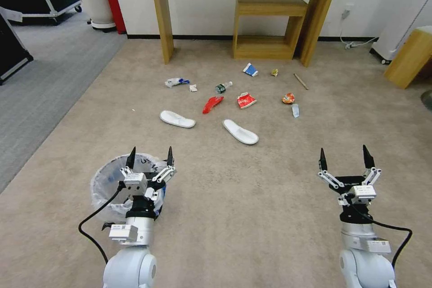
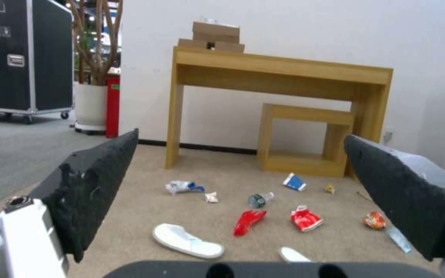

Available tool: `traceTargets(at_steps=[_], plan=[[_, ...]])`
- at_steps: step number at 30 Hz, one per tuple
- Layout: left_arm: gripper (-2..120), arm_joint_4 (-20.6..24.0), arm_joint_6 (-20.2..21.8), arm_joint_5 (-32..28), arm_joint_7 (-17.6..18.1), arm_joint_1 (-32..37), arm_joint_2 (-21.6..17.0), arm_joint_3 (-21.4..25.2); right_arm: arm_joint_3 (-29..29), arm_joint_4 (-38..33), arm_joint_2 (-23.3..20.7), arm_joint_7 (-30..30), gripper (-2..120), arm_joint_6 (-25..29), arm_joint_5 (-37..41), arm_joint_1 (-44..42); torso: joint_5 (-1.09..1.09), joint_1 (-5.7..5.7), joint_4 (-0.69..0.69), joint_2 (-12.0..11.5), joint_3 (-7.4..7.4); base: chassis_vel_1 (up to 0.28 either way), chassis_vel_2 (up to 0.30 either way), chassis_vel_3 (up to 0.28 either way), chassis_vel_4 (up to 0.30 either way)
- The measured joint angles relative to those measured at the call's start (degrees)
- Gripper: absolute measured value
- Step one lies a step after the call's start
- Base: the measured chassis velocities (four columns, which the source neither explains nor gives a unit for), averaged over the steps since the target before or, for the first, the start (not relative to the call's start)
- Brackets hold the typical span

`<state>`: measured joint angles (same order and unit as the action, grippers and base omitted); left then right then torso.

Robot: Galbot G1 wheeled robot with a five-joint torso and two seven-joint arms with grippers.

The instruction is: Pick up the trash bin and place the garbage on the floor into it.

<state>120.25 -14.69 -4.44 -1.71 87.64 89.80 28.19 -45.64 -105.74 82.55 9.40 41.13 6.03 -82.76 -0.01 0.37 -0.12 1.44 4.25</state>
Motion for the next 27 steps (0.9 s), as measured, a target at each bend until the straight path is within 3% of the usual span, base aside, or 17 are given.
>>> traceTargets(at_steps=[14, 27], plan=[[100, 0.52, -0.26, -0.46, -0.52, 0.59, -0.17, 0.00, -0.29, 0.21, 0.25, -0.11, 100, 0.51, -0.77, -0.12, 0.02, -0.01, -0.01, 0.01, 0.00, 0.029, 0.031, -0.032, -0.028], [100, 0.61, -0.34, -0.56, -0.56, 0.65, -0.23, 0.06, -0.38, -0.02, 0.23, 0.02, 100, 1.14, -1.07, -0.17, -0.02, 0.00, 0.00, 0.01, 0.00, 0.172, 0.187, -0.187, -0.175]])
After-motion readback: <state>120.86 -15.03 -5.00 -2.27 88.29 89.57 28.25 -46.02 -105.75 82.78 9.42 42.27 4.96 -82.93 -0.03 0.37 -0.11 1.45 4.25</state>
